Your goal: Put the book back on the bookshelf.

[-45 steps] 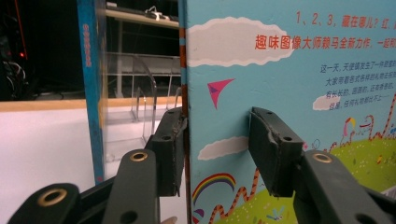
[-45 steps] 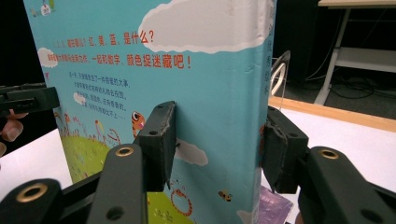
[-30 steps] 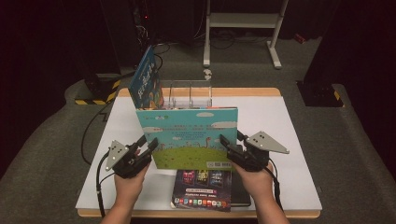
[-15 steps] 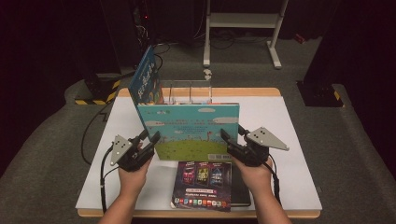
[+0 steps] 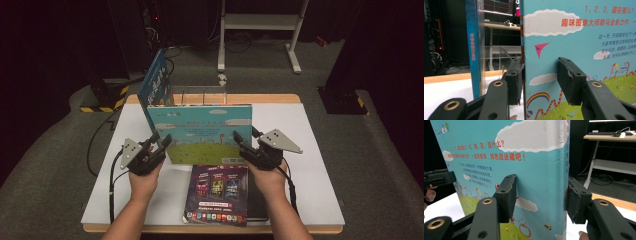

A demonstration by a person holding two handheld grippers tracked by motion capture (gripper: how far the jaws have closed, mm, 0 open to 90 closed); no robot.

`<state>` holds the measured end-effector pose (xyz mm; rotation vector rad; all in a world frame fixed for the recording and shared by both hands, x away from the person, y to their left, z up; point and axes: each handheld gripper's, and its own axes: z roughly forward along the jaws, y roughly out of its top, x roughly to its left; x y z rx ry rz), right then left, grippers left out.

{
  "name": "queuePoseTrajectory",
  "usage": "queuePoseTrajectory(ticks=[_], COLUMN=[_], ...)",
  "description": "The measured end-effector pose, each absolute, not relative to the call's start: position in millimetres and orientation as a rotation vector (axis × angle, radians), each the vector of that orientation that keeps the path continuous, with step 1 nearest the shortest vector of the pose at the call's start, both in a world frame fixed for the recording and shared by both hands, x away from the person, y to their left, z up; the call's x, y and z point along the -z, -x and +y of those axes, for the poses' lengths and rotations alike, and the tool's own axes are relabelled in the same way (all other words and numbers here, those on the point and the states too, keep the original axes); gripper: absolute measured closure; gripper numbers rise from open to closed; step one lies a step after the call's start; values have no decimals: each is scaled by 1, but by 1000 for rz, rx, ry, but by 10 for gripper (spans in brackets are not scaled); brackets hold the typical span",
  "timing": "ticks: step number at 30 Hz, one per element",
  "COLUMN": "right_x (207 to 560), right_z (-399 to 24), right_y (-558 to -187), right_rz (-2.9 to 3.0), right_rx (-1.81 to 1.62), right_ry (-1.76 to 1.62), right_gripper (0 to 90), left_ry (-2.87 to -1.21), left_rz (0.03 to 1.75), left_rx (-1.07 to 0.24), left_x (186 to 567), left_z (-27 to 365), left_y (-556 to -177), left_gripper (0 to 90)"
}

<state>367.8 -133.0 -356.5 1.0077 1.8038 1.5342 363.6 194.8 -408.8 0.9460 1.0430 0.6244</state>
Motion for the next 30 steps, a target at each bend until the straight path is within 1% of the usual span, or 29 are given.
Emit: queuePoseTrajectory(ticks=[9,13,17,20,23,26,30], right_x=[359,360,360,361,362,367,368], right_z=[-130,-130,-130,-131,-127,-121,-121], right_y=[-371,-368,-366,-362,-358,-356,-356], right_rz=[1804,1808,1822,1840,1869,1890,1893], right_rx=[-1539,-1556,-1575,-1596,-1592,-1587,-1617], right_ry=[-999,-984,-959,-926,-896,-872,-859], right_gripper=[485,502,485,503,506,499,525], left_ry=[-950,-962,-958,-966,-966,-969,-972], left_rz=[1049,1050,1055,1069,1074,1070,1082], left_rx=[-634,-651,-643,-660,-664,-660,-652], left_x=[414,417,417,418,420,420,421], left_z=[197,199,200,200,201,202,204], left_y=[-368,-368,-369,-370,-371,-371,-374], left_gripper=[555,552,548,547,564,562,561])
